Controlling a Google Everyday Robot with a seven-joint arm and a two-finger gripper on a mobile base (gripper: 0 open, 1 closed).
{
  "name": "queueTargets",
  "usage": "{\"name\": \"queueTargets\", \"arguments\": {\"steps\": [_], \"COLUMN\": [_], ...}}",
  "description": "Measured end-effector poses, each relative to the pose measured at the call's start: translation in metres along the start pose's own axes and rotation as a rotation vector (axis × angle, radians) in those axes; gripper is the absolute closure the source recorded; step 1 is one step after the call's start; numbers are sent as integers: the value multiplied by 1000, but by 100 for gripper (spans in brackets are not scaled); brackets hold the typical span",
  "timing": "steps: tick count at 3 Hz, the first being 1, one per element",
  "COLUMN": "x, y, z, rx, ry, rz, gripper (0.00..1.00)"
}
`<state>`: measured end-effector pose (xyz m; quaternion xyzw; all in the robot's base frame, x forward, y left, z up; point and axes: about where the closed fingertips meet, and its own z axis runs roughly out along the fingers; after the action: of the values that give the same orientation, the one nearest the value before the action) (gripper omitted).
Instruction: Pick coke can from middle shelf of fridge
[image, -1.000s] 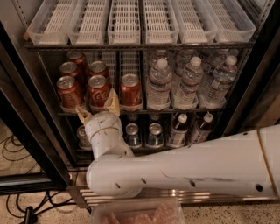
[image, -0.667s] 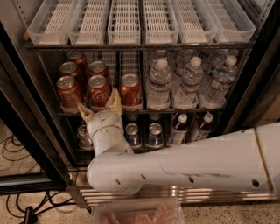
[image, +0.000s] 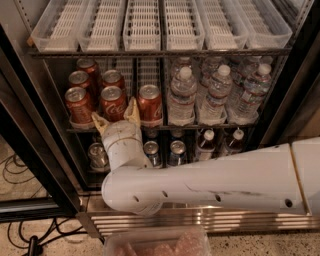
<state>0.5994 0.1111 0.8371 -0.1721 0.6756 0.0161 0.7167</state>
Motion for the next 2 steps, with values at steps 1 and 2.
{"name": "queueTargets", "arguments": {"steps": [1, 2], "x": [-3, -3], "y": [-3, -3], "z": [7, 11], "rx": [-2, -11], "ry": [-5, -1], "rz": [34, 61], "gripper": [32, 36]}}
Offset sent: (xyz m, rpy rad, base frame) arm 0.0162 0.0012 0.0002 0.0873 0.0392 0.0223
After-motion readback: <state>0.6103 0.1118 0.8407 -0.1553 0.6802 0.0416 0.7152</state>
